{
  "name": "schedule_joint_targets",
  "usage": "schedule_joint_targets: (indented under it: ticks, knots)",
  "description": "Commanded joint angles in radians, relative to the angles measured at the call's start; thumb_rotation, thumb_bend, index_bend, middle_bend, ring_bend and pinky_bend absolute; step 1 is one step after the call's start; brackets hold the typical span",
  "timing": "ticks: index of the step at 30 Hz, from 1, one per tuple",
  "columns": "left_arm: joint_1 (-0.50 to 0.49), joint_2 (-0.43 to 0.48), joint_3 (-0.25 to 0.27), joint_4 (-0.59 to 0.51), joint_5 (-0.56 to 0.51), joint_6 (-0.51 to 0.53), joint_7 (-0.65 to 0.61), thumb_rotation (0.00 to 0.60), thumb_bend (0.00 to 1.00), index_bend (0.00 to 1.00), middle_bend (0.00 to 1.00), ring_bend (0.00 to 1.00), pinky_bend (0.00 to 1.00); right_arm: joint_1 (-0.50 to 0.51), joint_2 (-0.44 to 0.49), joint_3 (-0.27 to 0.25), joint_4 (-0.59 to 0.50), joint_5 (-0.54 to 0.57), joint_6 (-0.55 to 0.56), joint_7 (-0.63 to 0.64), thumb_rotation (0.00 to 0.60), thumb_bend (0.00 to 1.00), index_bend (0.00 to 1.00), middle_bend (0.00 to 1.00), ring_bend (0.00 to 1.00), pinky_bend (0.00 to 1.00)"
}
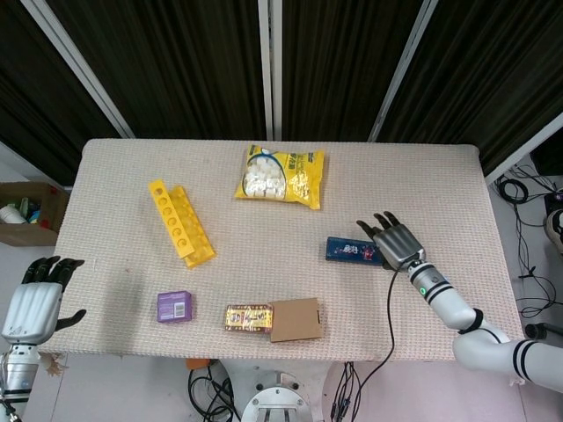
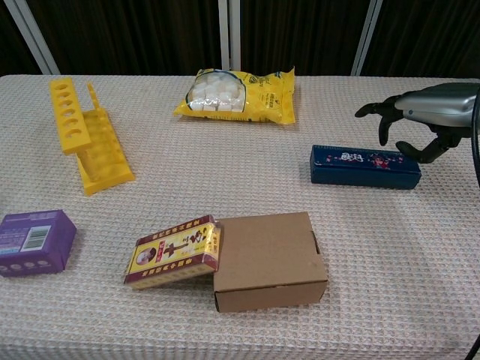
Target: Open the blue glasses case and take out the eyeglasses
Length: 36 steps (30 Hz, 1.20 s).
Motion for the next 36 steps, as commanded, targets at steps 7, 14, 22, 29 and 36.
schedule_joint_targets:
  ticks: [7,14,22,29,36]
  knots:
    - [-0.006,0.0,-0.001,-0.003,-0.003,-0.007,0.006,0.6,0.0,0.2,0.21,0.13,0.14,-0.034,-0.05,-0.006,-0.034,-0.014,0.073,-0.075,0.6,0.19,0.03,0.2,0.0,0.0]
    - [-0.001,-0.004,0.0,0.01,-0.007,-0.004,-0.009,0.6,0.0,0.2,0.21,0.13,0.14,-0.023,-0.068,0.002,-0.026,0.074,0.047,-0.13,0.6,0.32,0.09,0.2,0.0,0.0]
    - [0.003,-0.004,0.001,0.015,-0.001,0.008,-0.008,0.6,0.0,0.2,0.21,0.13,0.14,-0.001,-0.069,0.001,-0.015,0.123,0.008,-0.15,0.6,0.43,0.13,0.2,0.0,0.0]
    - [0.002,-0.006,0.0,0.017,0.0,0.006,-0.004,0.6,0.0,0.2,0.21,0.13,0.14,0.007,-0.074,-0.001,-0.001,0.138,-0.007,-0.144,0.6,0.46,0.15,0.2,0.0,0.0]
    - [0.003,-0.005,0.0,0.017,-0.001,0.009,-0.005,0.6,0.0,0.2,0.21,0.13,0.14,0.011,-0.078,-0.003,0.007,0.134,-0.009,-0.133,0.6,0.48,0.17,0.2,0.0,0.0]
